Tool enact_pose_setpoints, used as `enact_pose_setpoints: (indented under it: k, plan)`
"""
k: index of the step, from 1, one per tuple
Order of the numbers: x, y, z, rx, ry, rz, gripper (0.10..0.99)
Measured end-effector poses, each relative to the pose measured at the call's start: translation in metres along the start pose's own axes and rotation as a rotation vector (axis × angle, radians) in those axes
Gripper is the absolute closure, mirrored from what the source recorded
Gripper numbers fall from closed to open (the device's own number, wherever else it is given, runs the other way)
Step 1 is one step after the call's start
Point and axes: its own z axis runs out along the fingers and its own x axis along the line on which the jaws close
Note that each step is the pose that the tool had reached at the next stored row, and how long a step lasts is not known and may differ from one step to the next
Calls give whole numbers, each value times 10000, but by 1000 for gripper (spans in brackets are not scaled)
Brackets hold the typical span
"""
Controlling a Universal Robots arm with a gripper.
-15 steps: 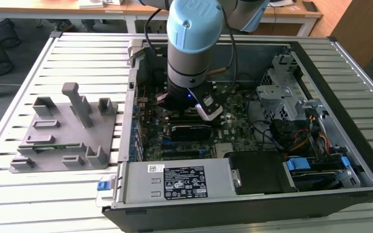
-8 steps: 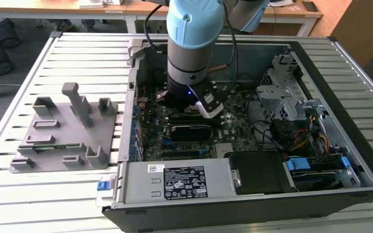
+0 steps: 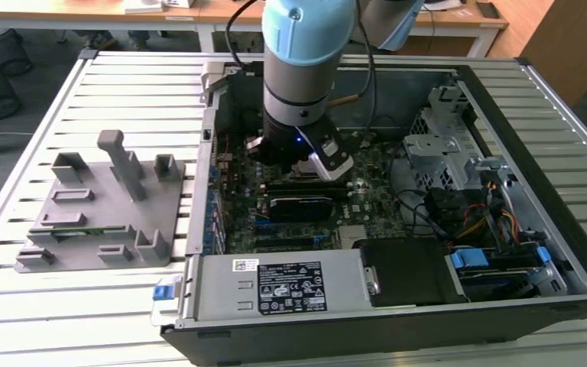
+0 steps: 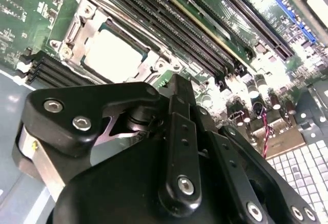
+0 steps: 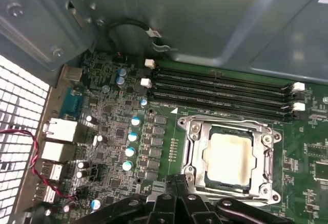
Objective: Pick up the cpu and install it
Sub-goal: 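Install the second cpu locking lever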
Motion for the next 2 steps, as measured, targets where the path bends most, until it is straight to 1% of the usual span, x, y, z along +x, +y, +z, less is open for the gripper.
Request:
enact_pose_setpoints:
  k: [2]
  plan:
    - [-1, 7, -27, 0, 0, 0, 980]
